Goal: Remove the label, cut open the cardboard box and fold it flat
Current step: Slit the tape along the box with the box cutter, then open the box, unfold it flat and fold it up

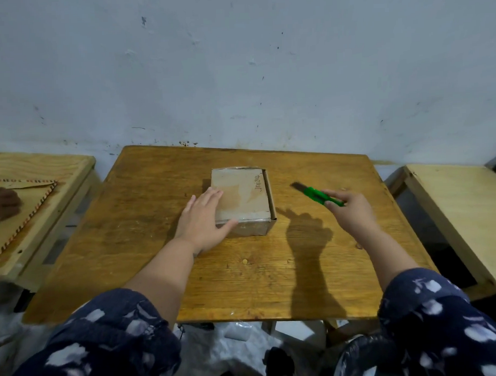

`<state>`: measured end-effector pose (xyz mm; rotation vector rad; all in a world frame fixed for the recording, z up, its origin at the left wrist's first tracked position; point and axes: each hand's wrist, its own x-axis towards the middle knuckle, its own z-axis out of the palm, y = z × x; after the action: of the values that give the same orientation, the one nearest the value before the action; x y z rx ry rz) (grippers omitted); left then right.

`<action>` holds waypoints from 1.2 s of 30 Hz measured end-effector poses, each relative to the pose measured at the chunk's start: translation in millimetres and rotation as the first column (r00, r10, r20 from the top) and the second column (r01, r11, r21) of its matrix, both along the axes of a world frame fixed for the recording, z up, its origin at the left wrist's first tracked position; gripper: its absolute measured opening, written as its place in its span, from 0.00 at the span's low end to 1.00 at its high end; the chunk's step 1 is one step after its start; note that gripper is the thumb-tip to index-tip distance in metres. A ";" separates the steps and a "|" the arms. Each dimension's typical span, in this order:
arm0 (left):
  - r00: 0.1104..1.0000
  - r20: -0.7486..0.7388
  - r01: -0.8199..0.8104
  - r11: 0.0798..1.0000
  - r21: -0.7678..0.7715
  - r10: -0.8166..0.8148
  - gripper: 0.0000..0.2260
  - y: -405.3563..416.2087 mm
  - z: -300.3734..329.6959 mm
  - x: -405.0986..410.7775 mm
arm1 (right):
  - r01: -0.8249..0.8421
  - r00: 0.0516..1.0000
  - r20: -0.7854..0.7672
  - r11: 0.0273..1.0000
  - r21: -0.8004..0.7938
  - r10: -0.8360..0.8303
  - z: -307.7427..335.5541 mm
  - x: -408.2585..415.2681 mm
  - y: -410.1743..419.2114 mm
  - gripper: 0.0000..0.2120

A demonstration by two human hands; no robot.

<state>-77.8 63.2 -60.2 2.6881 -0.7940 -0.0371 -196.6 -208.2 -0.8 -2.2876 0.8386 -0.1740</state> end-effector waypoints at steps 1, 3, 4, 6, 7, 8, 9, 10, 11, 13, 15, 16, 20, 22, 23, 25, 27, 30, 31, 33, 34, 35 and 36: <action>1.000 0.019 0.006 1.000 -0.014 -0.006 0.34 -5.4 0.7 1.6 | 0.087 0.994 0.049 0.978 0.189 -0.098 3.0 4.6 -2.9 0.15; 0.999 0.030 0.032 0.999 -0.034 -0.031 0.32 -18.7 3.3 4.8 | 0.217 0.966 0.035 0.878 0.426 -0.256 6.4 14.6 -10.5 0.17; 0.999 0.025 0.048 0.998 -0.036 -0.047 0.31 -25.5 4.4 6.5 | 0.249 0.957 0.008 0.837 0.487 -0.290 5.9 20.4 -14.6 0.18; 0.997 0.005 0.074 0.997 -0.023 -0.074 0.31 -38.7 5.3 11.8 | 0.275 0.949 -0.024 0.785 0.556 -0.315 2.8 33.0 -22.8 0.21; 0.997 -0.008 0.082 0.997 -0.011 -0.082 0.32 -43.3 4.8 14.4 | 0.286 0.945 -0.037 0.769 0.572 -0.324 2.1 38.7 -24.7 0.22; 0.996 -0.020 0.086 0.996 0.004 -0.085 0.32 -46.2 3.9 16.1 | 0.295 0.942 -0.044 0.759 0.580 -0.332 0.5 44.2 -26.0 0.22; 0.996 -0.034 0.084 0.996 0.019 -0.084 0.32 -50.7 2.4 18.9 | 0.297 0.941 -0.043 0.762 0.575 -0.335 -1.0 50.3 -28.8 0.22; 0.996 -0.045 0.077 0.996 0.035 -0.076 0.32 -54.1 -0.1 21.6 | 0.300 0.941 -0.039 0.775 0.557 -0.336 -3.4 56.4 -31.2 0.23; 0.997 -0.053 0.065 0.996 0.054 -0.062 0.32 -56.8 -3.0 23.6 | 0.309 0.938 -0.027 0.793 0.525 -0.347 -7.6 62.4 -33.4 0.23; 0.999 -0.030 0.036 0.994 0.107 -0.033 0.32 -60.6 -9.0 24.6 | 0.327 0.928 0.022 0.842 0.430 -0.372 -19.0 74.4 -37.2 0.23; 1.000 0.025 0.015 0.990 0.141 -0.018 0.32 -61.6 -13.8 23.3 | 0.349 0.928 0.028 0.892 0.286 -0.372 -32.7 87.0 -40.0 0.21; 0.999 0.044 0.008 0.990 0.139 -0.014 0.32 -61.8 -14.8 22.7 | 0.363 0.929 -0.006 0.910 0.199 -0.370 -38.8 92.4 -40.4 0.20; 0.997 0.071 0.001 0.994 0.111 -0.008 0.35 -61.8 -13.1 21.0 | 0.346 0.925 -0.143 0.936 -0.066 -0.352 -73.0 109.5 -44.2 0.19; 0.997 0.074 -0.004 0.993 0.119 -0.004 0.35 -62.0 -13.9 21.7 | 0.340 0.926 -0.158 0.940 -0.041 -0.342 -86.6 110.9 -41.3 0.20; 0.997 0.072 -0.008 0.992 0.124 -0.001 0.35 -62.2 -14.9 22.2 | 0.336 0.926 -0.167 0.941 -0.047 -0.339 -90.7 110.2 -38.9 0.20; 0.997 0.071 -0.013 0.992 0.126 0.004 0.34 -62.1 -16.8 23.4 | 0.309 0.921 -0.199 0.939 -0.150 -0.335 -95.2 110.2 -33.9 0.20; 0.998 0.066 -0.012 0.993 0.120 0.004 0.32 -61.8 -17.7 24.2 | 0.267 0.937 -0.163 0.933 -0.240 -0.310 -89.7 113.2 -24.1 0.20; 0.998 0.070 -0.013 0.992 0.129 0.003 0.32 -62.8 -17.6 23.6 | 0.129 0.992 0.013 0.986 -0.107 -0.128 -77.8 126.8 4.0 0.19; 0.997 0.075 -0.015 0.991 0.137 0.005 0.32 -63.3 -17.4 23.4 | 0.065 0.995 0.083 0.997 -0.031 -0.062 -74.0 130.3 15.4 0.18; 0.997 0.079 -0.021 0.990 0.140 0.010 0.32 -63.6 -17.2 22.9 | -0.072 0.983 0.172 0.995 0.062 0.061 -68.2 130.7 35.5 0.17; 0.997 0.078 -0.023 0.990 0.138 0.012 0.32 -63.8 -17.3 22.7 | -0.124 0.975 0.195 0.990 0.070 0.108 -67.2 127.4 43.0 0.17; 0.997 0.075 -0.024 0.991 0.134 0.014 0.32 -64.0 -17.2 22.3 | -0.156 0.968 0.209 0.985 0.073 0.138 -68.1 123.7 48.1 0.17; 0.997 0.069 -0.023 0.991 0.131 0.014 0.32 -64.1 -16.9 22.1 | -0.173 0.963 0.222 0.982 0.082 0.151 -69.3 119.9 50.9 0.16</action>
<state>-55.7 -0.8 -77.1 2.8343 -0.8133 0.0072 -76.8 -157.4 -70.1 -2.1836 0.5341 -0.2931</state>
